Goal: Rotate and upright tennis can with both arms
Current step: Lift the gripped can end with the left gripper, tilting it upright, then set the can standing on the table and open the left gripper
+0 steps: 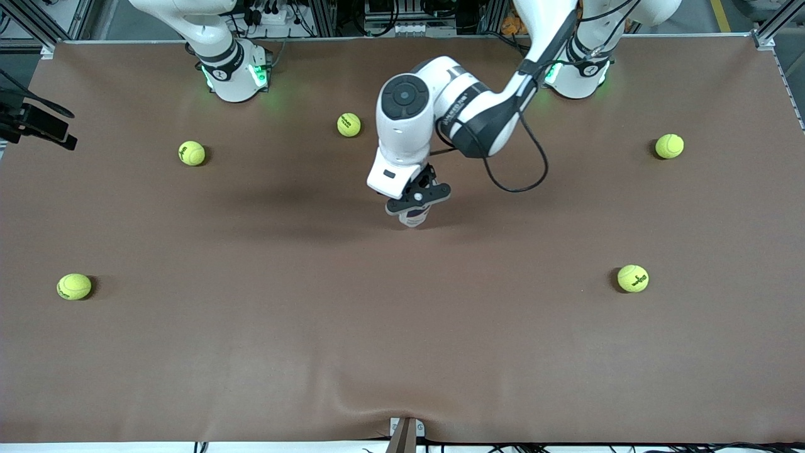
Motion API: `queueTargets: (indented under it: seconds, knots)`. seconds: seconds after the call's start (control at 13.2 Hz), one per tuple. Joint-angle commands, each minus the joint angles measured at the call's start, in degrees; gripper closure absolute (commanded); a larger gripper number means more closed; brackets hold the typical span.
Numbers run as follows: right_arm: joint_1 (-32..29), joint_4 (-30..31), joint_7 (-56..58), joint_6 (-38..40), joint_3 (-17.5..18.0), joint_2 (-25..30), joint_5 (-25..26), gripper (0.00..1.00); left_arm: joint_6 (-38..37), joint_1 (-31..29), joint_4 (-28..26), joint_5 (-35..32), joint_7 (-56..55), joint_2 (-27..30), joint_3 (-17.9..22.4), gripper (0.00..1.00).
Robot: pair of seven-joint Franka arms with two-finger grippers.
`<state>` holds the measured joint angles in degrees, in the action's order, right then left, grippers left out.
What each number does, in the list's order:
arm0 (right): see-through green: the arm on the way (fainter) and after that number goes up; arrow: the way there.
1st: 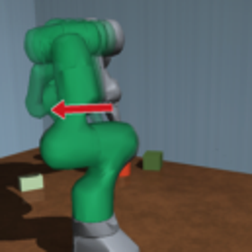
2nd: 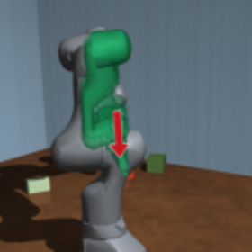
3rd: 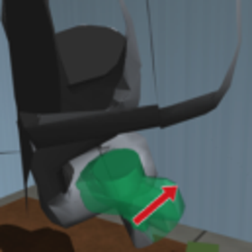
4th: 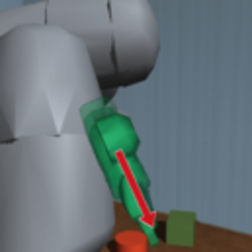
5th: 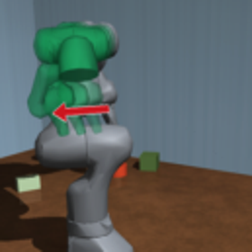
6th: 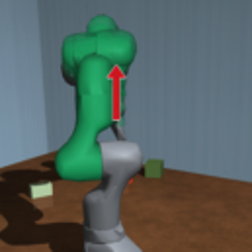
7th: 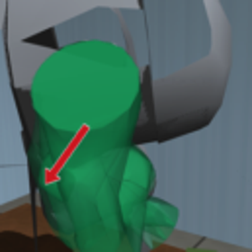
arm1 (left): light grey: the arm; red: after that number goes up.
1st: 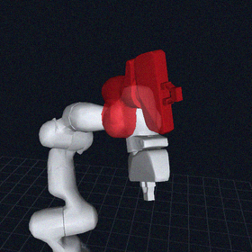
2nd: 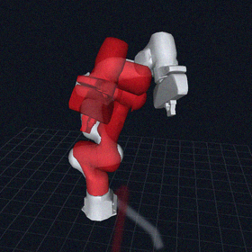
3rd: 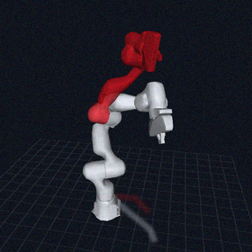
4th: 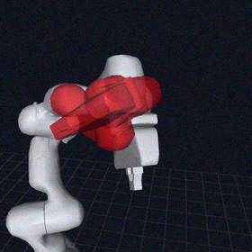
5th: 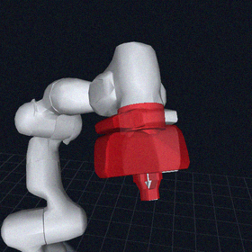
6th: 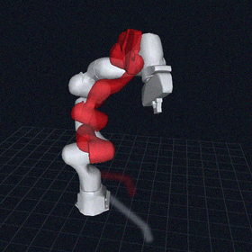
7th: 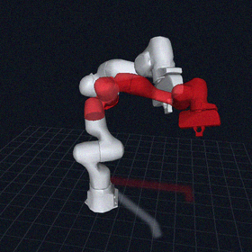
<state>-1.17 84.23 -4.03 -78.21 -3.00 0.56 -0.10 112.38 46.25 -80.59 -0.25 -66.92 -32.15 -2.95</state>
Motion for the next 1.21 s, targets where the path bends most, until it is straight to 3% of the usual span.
queueTargets:
  seconds: [0.0, 0.3, 0.61, 0.83, 0.91, 0.99, 1.14]
  knots:
    - [-0.93, -1.00, -0.63, 0.86, 0.63, 0.06, 0.45, 0.00, -1.28, 1.20, 0.00, -2.03, -1.99, -0.10, 0.66, 1.00]
    - [-0.94, -1.00, -0.72, 0.78, 0.71, 0.06, 0.45, 0.00, -1.11, 1.91, 0.26, -2.39, -3.04, -2.29, 0.66, 1.00]
    - [-0.94, -1.00, -0.72, 0.78, 0.71, 0.06, 0.54, 0.00, -0.58, 1.82, 0.35, -2.30, -2.96, -2.48, 0.66, 0.85]
    - [-0.94, -1.35, -0.72, 0.78, 0.71, 0.06, 0.45, 0.00, -0.58, 1.82, 0.35, -2.30, -2.96, -2.39, 0.66, 0.55]
    - [-0.94, -1.35, -0.81, 0.78, 0.71, 0.06, 0.45, 0.00, -0.67, 1.82, 0.35, -2.30, -2.96, -2.04, 0.75, 0.38]
    - [-0.85, -1.35, -0.90, 0.78, 0.80, -0.03, 0.45, 0.00, -0.58, 1.82, 0.35, -2.30, -2.78, -1.77, 0.75, 0.06]
    - [-0.93, -1.35, -0.81, 0.78, 0.71, -0.03, 0.36, 0.00, -0.67, 1.91, 0.52, -2.39, -2.78, -1.68, 0.84, 0.00]
